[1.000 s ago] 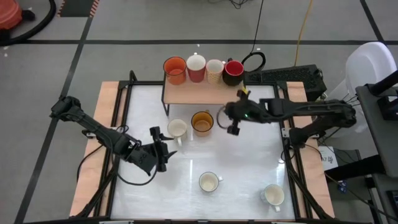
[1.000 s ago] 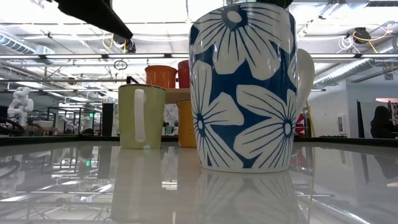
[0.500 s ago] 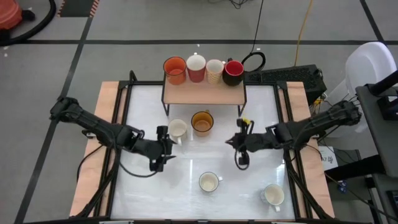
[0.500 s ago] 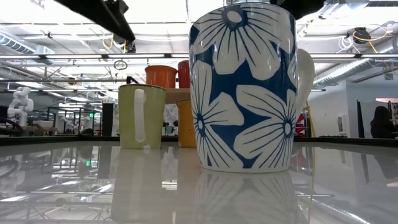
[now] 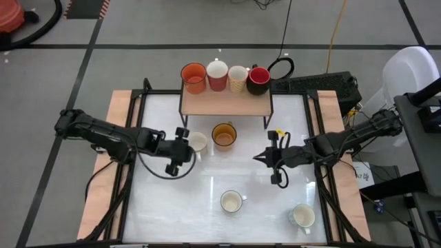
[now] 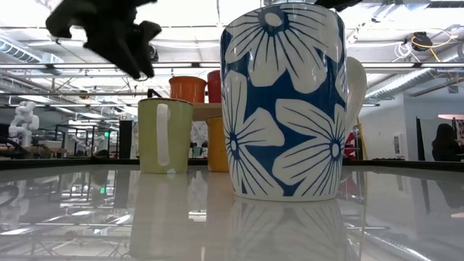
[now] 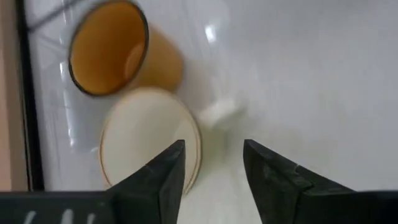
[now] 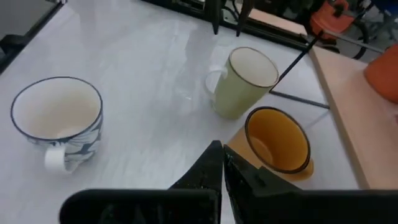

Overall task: Place coffee mugs
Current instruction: Put the green mug on the shelf

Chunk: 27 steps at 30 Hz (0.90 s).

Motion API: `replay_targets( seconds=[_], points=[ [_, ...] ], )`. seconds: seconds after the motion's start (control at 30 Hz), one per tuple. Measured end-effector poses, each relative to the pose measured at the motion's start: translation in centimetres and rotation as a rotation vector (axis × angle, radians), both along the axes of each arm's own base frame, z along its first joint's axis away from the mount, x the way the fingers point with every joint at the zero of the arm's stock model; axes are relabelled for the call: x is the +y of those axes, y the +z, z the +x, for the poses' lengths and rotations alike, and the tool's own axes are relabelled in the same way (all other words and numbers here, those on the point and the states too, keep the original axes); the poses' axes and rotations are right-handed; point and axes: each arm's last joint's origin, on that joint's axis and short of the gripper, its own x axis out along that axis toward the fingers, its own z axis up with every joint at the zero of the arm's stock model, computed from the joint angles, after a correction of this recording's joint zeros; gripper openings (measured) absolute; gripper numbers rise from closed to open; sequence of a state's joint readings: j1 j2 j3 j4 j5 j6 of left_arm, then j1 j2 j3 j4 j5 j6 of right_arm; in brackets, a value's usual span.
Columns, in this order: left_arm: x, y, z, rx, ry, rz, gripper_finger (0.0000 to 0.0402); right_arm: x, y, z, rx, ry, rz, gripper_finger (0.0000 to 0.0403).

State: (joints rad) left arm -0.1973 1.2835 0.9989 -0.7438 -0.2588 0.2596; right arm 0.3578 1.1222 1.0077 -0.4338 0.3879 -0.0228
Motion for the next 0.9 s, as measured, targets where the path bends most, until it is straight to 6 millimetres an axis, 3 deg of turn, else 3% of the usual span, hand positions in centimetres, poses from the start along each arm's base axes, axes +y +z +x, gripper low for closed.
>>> replay_targets(
  seconds=[0.27, 0.9],
  points=[
    [0.5, -1.7, -0.2, 0.127, -0.065, 0.077, 0.0159, 0.0, -0.1, 0.0, 0.011, -0.006, 0.005, 0.0000],
    [1.0, -4.4, 0.0, 0.106, -0.134, 0.183, 0.0159, 0.0, -0.1, 0.0, 0.011, -0.007, 0.002, 0.0000]
  ],
)
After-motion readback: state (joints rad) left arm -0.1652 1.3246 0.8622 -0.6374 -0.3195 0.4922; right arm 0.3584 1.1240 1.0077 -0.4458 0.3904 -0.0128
